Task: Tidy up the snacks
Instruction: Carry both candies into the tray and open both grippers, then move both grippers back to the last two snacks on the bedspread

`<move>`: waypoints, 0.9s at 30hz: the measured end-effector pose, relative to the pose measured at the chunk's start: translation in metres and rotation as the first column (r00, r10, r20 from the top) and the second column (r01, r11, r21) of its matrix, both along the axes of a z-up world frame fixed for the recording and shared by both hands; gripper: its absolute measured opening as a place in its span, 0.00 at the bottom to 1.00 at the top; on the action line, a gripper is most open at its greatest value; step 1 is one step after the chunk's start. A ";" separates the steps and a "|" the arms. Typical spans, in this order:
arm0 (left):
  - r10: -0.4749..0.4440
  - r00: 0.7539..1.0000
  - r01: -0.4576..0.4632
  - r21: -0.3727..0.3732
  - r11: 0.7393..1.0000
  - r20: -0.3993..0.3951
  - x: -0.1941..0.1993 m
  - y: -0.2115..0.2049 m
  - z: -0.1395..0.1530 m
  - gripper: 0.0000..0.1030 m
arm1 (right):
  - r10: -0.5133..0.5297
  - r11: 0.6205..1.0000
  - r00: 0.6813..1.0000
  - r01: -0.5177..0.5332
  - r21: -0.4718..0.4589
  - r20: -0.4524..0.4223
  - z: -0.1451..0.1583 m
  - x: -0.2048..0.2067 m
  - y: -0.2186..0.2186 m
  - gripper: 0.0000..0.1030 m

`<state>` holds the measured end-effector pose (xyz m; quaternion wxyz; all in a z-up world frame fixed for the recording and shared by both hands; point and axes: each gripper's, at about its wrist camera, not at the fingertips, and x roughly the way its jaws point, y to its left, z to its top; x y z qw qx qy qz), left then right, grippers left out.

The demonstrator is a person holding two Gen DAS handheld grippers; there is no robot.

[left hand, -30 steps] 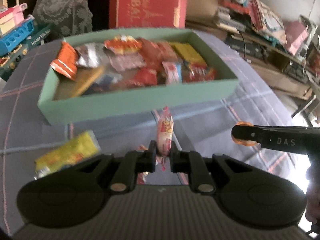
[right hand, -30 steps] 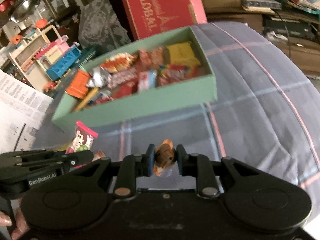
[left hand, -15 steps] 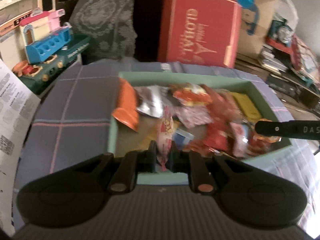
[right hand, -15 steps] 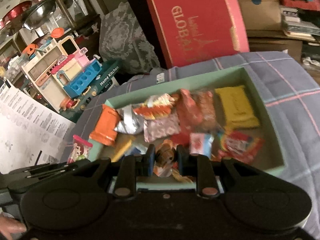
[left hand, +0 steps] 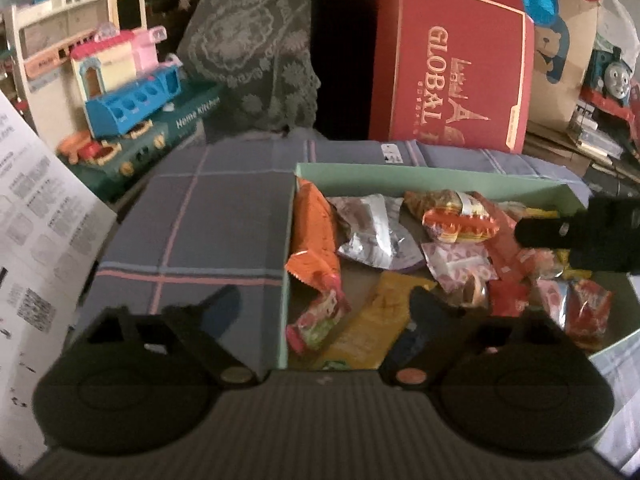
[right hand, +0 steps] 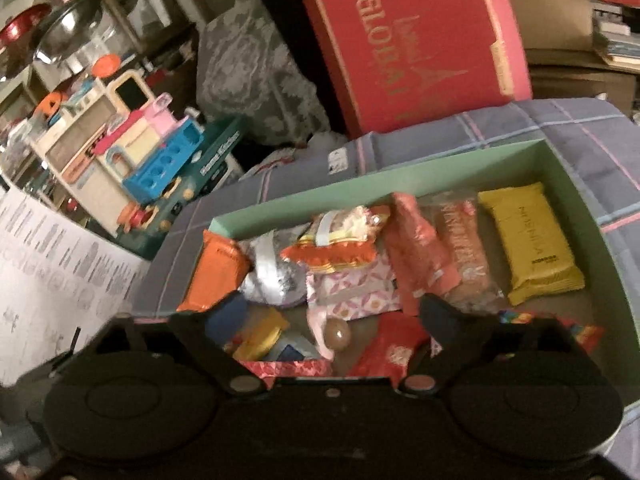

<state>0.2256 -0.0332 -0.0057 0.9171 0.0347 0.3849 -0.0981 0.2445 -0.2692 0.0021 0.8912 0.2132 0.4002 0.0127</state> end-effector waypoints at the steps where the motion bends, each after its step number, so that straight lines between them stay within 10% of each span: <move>1: -0.001 1.000 0.001 0.002 1.000 -0.004 -0.001 0.000 -0.001 0.98 | -0.003 1.000 1.000 0.003 0.002 -0.004 -0.001 -0.001 -0.001 1.00; 27: 0.075 0.985 -0.086 -0.069 0.994 -0.155 -0.080 0.045 -0.022 1.00 | 0.062 0.998 0.996 -0.063 -0.002 -0.061 0.008 -0.094 0.012 1.00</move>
